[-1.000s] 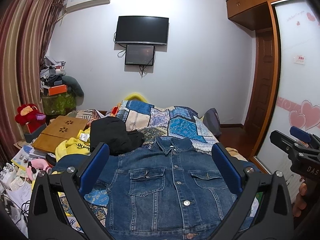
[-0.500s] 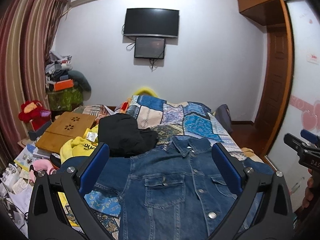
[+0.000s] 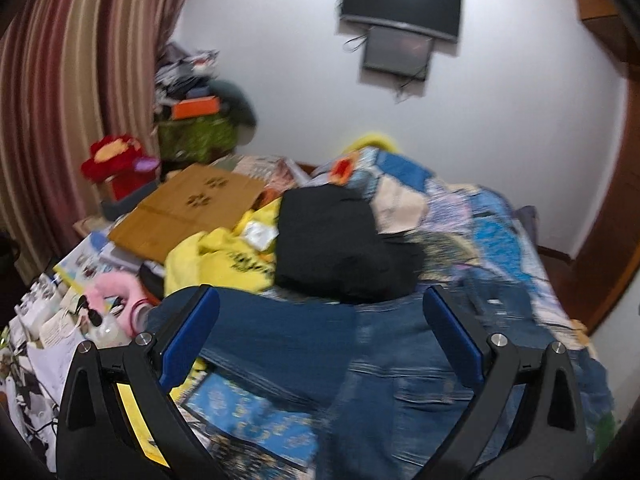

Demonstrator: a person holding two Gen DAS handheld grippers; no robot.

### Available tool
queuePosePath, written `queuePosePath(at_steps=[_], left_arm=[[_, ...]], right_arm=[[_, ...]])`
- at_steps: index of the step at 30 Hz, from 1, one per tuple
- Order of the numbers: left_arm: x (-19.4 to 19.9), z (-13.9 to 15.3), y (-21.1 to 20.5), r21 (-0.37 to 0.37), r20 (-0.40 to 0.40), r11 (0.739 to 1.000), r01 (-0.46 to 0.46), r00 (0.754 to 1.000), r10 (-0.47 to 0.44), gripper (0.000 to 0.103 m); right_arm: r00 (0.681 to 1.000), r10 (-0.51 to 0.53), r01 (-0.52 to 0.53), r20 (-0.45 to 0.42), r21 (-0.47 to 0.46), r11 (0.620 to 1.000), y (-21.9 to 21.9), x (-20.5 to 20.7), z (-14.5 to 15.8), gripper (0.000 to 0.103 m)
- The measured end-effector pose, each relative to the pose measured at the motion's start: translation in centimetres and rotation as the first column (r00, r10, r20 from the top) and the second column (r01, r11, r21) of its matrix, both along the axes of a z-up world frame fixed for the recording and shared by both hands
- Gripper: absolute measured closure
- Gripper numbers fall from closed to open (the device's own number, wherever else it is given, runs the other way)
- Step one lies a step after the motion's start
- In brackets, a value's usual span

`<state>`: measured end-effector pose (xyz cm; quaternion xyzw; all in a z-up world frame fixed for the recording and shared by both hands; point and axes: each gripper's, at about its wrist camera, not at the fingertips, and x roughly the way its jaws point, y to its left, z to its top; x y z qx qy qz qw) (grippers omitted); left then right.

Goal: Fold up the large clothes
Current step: 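Grasp the denim jacket sleeve with the left gripper and lift it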

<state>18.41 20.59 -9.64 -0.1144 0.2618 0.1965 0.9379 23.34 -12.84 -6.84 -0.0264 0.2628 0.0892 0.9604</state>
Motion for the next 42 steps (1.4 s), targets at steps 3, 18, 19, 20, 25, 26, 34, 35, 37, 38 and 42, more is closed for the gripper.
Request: queuePosePath(at_steps=[3,18,19,20,25,26,34,35,37,38,42], left_arm=[[1.3,-2.8,3.7,-0.068,-0.049,0.997,-0.038,0.998,0.035,0.000],[2.5,-18.4,16.7,-0.613,-0.270,0.768,-0.188,0.963,0.020,0.012],[2.7,-18.9,17.0,-0.632,-0.266,0.752,-0.188,0.964,0.017,0.014],[2.9,-19.4,17.4,-0.645,-0.262,0.741,-0.188,0.965,0.016,0.016],[4.1,-20.7,18.8,-0.607,-0.298,0.759,-0.236,0.953,0.058,0.048],[4.4,-20.6,18.8,-0.582,-0.310,0.774,-0.249,0.948,0.072,0.053],[4.6,-17.4,16.8,-0.426,-0.314,0.867,-0.258,0.941,0.125,0.092],[4.4,-16.3,16.5,-0.424,-0.292,0.871,-0.249,0.948,0.129,0.092],[4.3,-14.4,16.0,-0.417,-0.251,0.880,-0.229,0.959,0.131,0.092],[4.4,-13.1,15.5,-0.408,-0.226,0.887,-0.215,0.965,0.130,0.092],[5.2,-8.7,12.9,-0.358,-0.152,0.921,-0.155,0.983,0.106,0.095]], right_arm=[[0.998,0.024,-0.025,-0.060,-0.010,1.000,1.3,2.1,-1.4,0.001],[0.964,0.077,-0.114,-0.255,-0.136,0.984,4.8,5.8,-6.9,0.001],[0.963,0.077,-0.115,-0.258,-0.138,0.984,5.0,6.0,-7.0,0.001],[0.961,0.076,-0.116,-0.265,-0.141,0.983,5.0,6.1,-7.2,0.001],[0.958,0.068,-0.111,-0.279,-0.139,0.984,5.0,6.4,-7.4,0.001],[0.958,0.066,-0.107,-0.280,-0.134,0.985,4.8,6.4,-7.4,0.001],[0.955,0.055,-0.092,-0.290,-0.116,0.989,3.9,5.7,-6.6,0.001],[0.957,0.054,-0.091,-0.285,-0.117,0.989,3.7,5.5,-6.4,0.001],[0.961,0.051,-0.086,-0.271,-0.117,0.989,3.4,5.1,-5.9,0.001],[0.963,0.051,-0.084,-0.265,-0.114,0.990,3.1,5.0,-5.6,0.001],[0.970,0.046,-0.071,-0.237,-0.096,0.993,2.0,4.3,-4.8,0.001]])
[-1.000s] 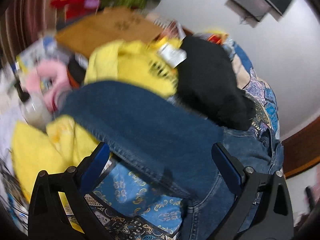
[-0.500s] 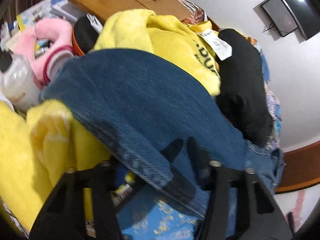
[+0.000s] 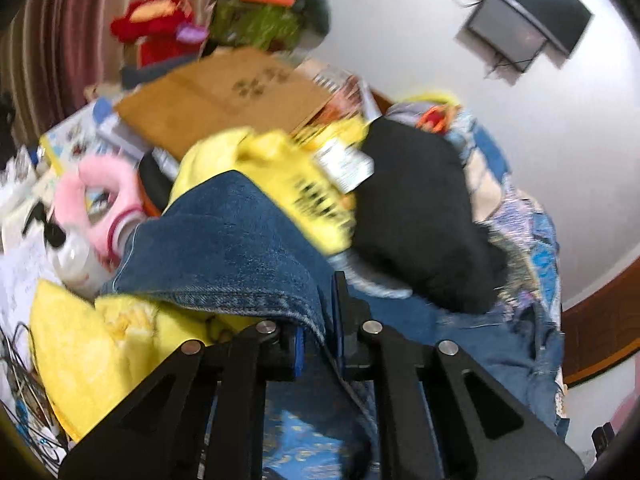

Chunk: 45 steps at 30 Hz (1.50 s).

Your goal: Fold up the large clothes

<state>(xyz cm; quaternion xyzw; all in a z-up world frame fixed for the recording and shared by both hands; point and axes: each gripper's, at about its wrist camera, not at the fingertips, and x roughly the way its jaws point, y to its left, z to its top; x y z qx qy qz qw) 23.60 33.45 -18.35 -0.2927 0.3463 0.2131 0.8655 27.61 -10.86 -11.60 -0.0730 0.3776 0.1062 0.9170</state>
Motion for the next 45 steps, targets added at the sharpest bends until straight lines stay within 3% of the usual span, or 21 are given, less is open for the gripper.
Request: queuePosePath(at_steps=[7,13,18,22,24,27,29,33,37,40,42,45], left_arm=[[2.6,6.8,-7.4,0.117,0.113,0.980,0.159,0.979,-0.172,0.100],[5.5,8.7,-17.3,0.159,0.122,0.910,0.384,0.907,-0.404,0.100],[7.1,5.3,-25.7,0.142,0.015,0.825,0.547,0.832,-0.555,0.100],[8.0,1.6,-30.3,0.114,-0.088,0.768,0.631,0.776,-0.625,0.100],[7.9,-0.5,-32.0,0.089,-0.164,0.733,0.674,0.736,-0.657,0.099],[6.9,-3.4,-32.9,0.027,-0.226,0.715,0.698,0.701,-0.676,0.099],[6.4,-4.5,-32.8,-0.018,-0.238,0.716,0.698,0.692,-0.681,0.093],[5.0,-4.1,-31.4,-0.041,-0.218,0.721,0.691,0.698,-0.682,0.069],[3.5,-1.9,-29.6,0.012,-0.183,0.739,0.674,0.728,-0.661,0.065],[2.0,0.3,-27.4,0.080,-0.135,0.781,0.619,0.783,-0.607,0.054],[0.6,1.8,-25.4,0.128,-0.097,0.810,0.572,0.820,-0.564,0.052],[-0.5,3.0,-22.5,0.171,-0.073,0.835,0.523,0.852,-0.518,0.048]], right_arm=[[0.999,-0.027,0.026,0.026,0.021,0.999,-2.8,-0.9,0.8,0.001],[0.999,-0.033,0.032,0.020,0.056,0.998,-5.2,-1.4,1.4,0.001],[0.999,-0.029,0.027,0.039,0.053,0.998,-6.1,-2.2,1.9,0.001],[0.999,-0.027,0.025,0.041,0.053,0.998,-6.7,-2.6,1.9,0.001],[1.000,-0.016,0.014,0.027,0.056,0.998,-6.7,-2.7,1.9,0.001],[0.999,0.003,-0.005,0.035,0.069,0.998,-6.5,-3.1,2.3,0.001],[0.999,0.019,-0.022,0.050,0.063,0.998,-6.0,-3.4,2.6,0.001],[0.995,0.056,-0.059,0.078,0.033,0.998,-4.3,-3.7,2.9,0.001],[0.991,0.096,-0.096,0.095,-0.001,0.995,-2.2,-3.6,2.9,0.001],[0.988,0.120,-0.119,0.092,-0.012,0.993,-0.5,-3.4,2.7,0.001],[0.985,0.150,-0.148,0.084,-0.023,0.989,1.0,-3.2,2.6,0.001],[0.974,0.214,-0.210,0.075,-0.054,0.976,3.6,-3.0,2.5,0.001]])
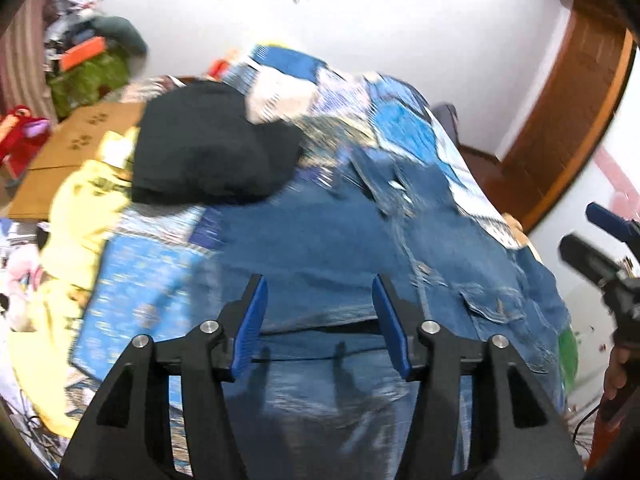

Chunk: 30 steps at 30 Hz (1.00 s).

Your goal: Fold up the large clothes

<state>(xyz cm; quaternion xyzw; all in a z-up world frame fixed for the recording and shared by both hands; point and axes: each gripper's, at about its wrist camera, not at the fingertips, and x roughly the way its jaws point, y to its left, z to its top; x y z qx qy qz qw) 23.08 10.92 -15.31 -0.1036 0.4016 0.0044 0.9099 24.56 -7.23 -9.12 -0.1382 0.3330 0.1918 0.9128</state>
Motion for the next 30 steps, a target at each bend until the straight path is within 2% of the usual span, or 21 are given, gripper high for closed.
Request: queuePosePath(at_steps=[3,7,13,19,23,27,29,30], left_arm=[[-1.1,0.4,2.8,0.039,0.027,0.998,-0.055,0.998,0.054,0.045],[-2.2,-0.4,6.5,0.031,0.020,0.992,-0.123,0.992,0.123,0.044],[-3.9,-2.9,10.6,0.043,-0.026,0.980,-0.193,0.981,0.194,0.044],[-5.4,-5.5,13.0,0.033,-0.079,0.971,-0.236,0.968,0.238,0.044],[-6.1,-7.2,14.0,0.001,-0.115,0.966,-0.260,0.959,0.259,0.044],[-6.5,-9.4,14.5,-0.051,-0.164,0.955,-0.292,0.946,0.280,0.044],[-6.6,-10.5,14.5,-0.079,-0.191,0.948,-0.307,0.938,0.288,0.044],[-6.7,-11.0,14.6,-0.095,-0.204,0.945,-0.314,0.935,0.290,0.044]], right_arm=[[0.996,0.088,-0.088,-0.004,-0.047,0.995,3.5,0.2,-0.5,0.001],[0.983,0.179,-0.183,-0.044,-0.112,0.977,7.7,0.2,-2.1,0.001],[0.940,0.311,-0.334,-0.142,-0.192,0.923,14.3,0.2,-6.0,0.001],[0.902,0.333,-0.414,-0.277,-0.329,0.849,19.2,1.3,-11.8,0.003],[0.868,0.321,-0.461,-0.378,-0.377,0.803,20.6,2.2,-14.9,0.004],[0.842,0.316,-0.493,-0.438,-0.383,0.781,20.9,2.8,-16.8,0.011],[0.850,0.322,-0.488,-0.416,-0.391,0.781,21.0,2.7,-16.9,0.019],[0.854,0.330,-0.489,-0.403,-0.400,0.776,21.0,2.6,-17.0,0.029]])
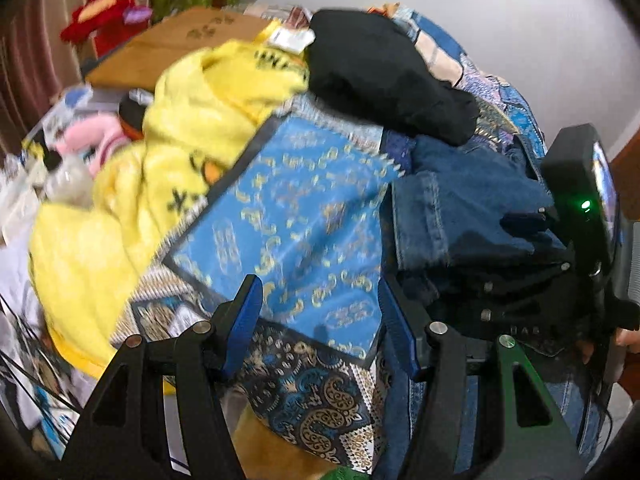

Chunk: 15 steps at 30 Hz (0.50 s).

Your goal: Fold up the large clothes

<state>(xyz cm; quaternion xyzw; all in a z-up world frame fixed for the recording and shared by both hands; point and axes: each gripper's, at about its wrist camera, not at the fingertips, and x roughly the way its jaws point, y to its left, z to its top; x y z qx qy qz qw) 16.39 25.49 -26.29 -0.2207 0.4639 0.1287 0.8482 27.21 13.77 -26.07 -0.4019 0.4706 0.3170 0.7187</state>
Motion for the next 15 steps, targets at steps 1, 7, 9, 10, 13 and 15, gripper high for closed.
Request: queuePosePath(at_steps=[1,7,9,10,13,15], left_arm=[[0.0,-0.2,-0.1,-0.010,-0.004,1.000,-0.003,1.000,0.003,0.044],[0.0,-0.5,-0.9,-0.015,-0.024,1.000,0.007,1.000,-0.007,0.044],[0.1,-0.2,-1.3,0.001,-0.026,1.000,0.020,0.999,-0.020,0.044],[0.2,-0.1,-1.4,0.004,-0.026,1.000,0.023,0.999,-0.022,0.044],[0.6,0.4,-1.9,0.013,-0.021,0.999,0.032,0.999,-0.032,0.044],[0.9,1.0,-2.5,0.021,-0.012,0.999,0.041,0.999,-0.040,0.044]], right_arm=[[1.000,0.012,-0.012,0.006,-0.002,1.000,0.1,0.0,-0.1,0.044],[0.989,0.059,-0.061,0.135,0.016,0.998,-0.2,-1.4,0.5,0.093],[0.989,0.039,-0.050,0.145,0.067,0.997,-1.0,-1.7,2.0,0.094],[0.988,0.031,-0.044,0.148,0.087,0.995,-1.2,-1.8,2.7,0.095],[0.982,-0.030,-0.004,0.189,0.179,0.984,-2.6,-1.2,6.1,0.096],[0.977,-0.098,0.042,0.191,0.279,0.959,-4.7,-0.7,9.3,0.096]])
